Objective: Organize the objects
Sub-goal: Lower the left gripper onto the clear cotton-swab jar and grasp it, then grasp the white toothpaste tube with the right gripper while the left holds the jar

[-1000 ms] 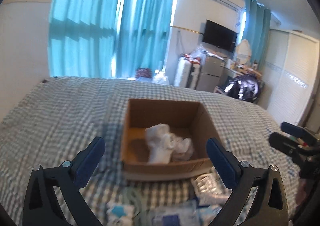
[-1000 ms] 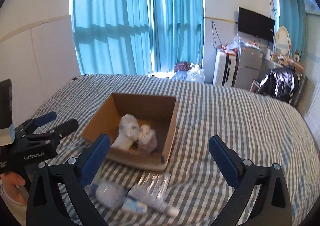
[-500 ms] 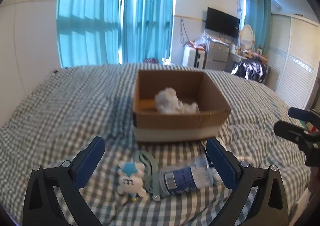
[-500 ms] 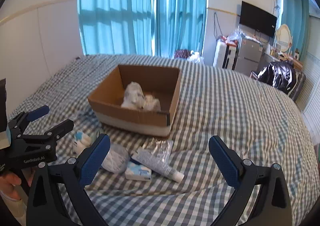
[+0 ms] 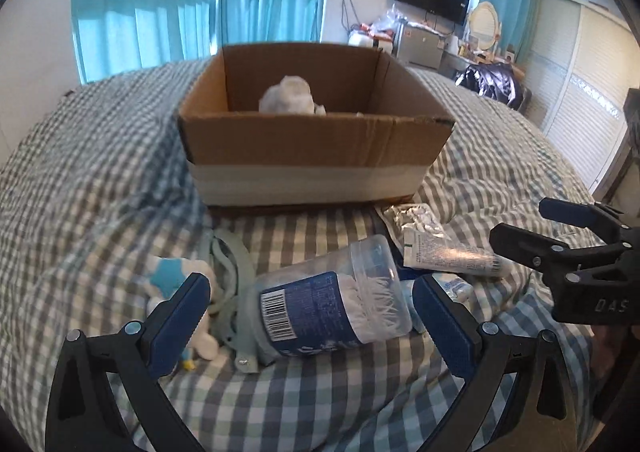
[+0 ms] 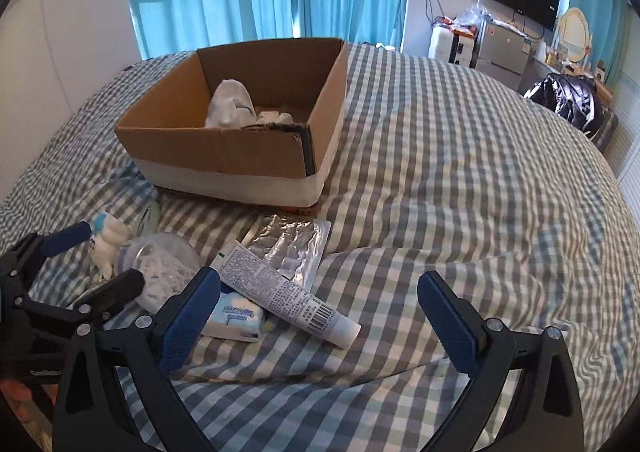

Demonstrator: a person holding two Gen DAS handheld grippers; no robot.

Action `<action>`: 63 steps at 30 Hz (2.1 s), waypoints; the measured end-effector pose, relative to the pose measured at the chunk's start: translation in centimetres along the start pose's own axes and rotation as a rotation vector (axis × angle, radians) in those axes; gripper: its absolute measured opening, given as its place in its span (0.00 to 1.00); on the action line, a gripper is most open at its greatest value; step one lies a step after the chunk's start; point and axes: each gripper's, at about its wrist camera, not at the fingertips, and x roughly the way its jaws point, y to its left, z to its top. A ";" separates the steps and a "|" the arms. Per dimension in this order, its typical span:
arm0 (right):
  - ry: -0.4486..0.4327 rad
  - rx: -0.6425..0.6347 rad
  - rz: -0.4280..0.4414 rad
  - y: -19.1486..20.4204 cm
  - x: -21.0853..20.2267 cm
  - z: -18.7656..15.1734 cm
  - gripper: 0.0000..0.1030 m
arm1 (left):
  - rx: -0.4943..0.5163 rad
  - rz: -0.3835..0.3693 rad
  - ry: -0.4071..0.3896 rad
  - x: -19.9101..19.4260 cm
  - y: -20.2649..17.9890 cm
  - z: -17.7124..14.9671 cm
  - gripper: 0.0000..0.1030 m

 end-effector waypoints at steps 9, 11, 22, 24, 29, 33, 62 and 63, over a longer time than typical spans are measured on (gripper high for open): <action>0.030 0.008 0.021 -0.1 1.3 0.0 0.97 | -0.015 -0.047 0.098 4.1 -0.4 -0.3 1.00; 0.036 0.003 0.027 0.1 1.5 -0.1 0.97 | -0.037 -0.073 0.117 4.7 -0.1 -0.2 1.00; 0.045 0.005 0.019 0.1 1.6 -0.2 0.94 | 0.036 0.005 0.065 2.0 0.0 0.1 0.95; 0.063 -0.010 0.011 0.4 2.1 -0.3 0.94 | 0.066 0.061 0.018 0.6 0.1 0.2 0.95; 0.155 -0.066 0.007 1.5 4.2 -0.5 0.85 | 0.027 0.066 -0.016 -0.6 1.6 0.8 0.95; 0.198 -0.087 0.027 1.9 5.5 -0.5 0.81 | 0.005 0.064 0.005 -0.1 2.6 0.8 0.95; -0.021 -0.051 0.096 2.1 -5.8 -0.8 0.22 | 0.014 0.120 -0.082 -7.7 -0.8 1.7 0.95; -0.036 -0.050 0.107 2.1 -6.7 -0.7 0.22 | 0.014 0.117 -0.096 -8.4 -1.0 2.1 0.95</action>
